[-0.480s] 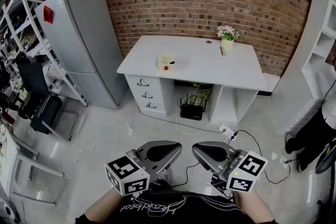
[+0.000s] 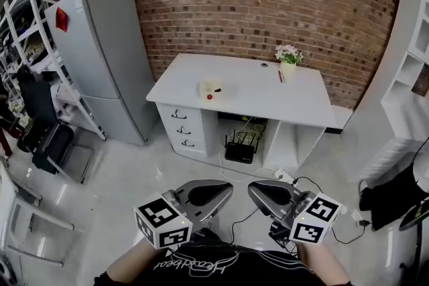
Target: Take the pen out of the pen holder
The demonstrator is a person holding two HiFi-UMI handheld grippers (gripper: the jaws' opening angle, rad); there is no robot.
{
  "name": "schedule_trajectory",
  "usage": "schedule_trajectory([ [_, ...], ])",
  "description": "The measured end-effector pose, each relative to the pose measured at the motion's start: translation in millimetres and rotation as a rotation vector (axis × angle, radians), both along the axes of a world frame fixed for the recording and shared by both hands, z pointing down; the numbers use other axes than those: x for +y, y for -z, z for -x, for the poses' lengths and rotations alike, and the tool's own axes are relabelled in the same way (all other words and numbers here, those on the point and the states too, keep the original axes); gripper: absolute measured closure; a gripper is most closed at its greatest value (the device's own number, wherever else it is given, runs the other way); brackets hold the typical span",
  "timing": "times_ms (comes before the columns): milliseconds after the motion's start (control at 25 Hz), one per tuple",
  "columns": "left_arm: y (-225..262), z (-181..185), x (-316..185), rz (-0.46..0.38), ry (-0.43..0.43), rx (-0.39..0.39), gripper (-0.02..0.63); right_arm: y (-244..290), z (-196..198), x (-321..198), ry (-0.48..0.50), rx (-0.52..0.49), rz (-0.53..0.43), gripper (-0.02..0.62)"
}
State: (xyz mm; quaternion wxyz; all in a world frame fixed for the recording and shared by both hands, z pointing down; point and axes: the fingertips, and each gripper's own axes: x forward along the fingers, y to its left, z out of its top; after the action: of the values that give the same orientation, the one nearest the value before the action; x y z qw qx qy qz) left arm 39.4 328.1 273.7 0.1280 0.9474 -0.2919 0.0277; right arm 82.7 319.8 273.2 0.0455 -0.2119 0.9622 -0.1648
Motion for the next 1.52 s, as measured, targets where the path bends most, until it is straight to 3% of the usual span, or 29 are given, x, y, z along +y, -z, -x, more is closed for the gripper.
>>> schedule_trajectory([
  [440, -27.9, 9.1, -54.0, 0.063, -0.019, 0.023, 0.604, -28.4, 3.3, -57.5, -0.038, -0.002, 0.062, 0.592],
  [1520, -88.3, 88.8, -350.9, 0.265, -0.104, -0.04, 0.604, -76.5, 76.9, -347.2, -0.152, -0.037, 0.283, 0.592],
])
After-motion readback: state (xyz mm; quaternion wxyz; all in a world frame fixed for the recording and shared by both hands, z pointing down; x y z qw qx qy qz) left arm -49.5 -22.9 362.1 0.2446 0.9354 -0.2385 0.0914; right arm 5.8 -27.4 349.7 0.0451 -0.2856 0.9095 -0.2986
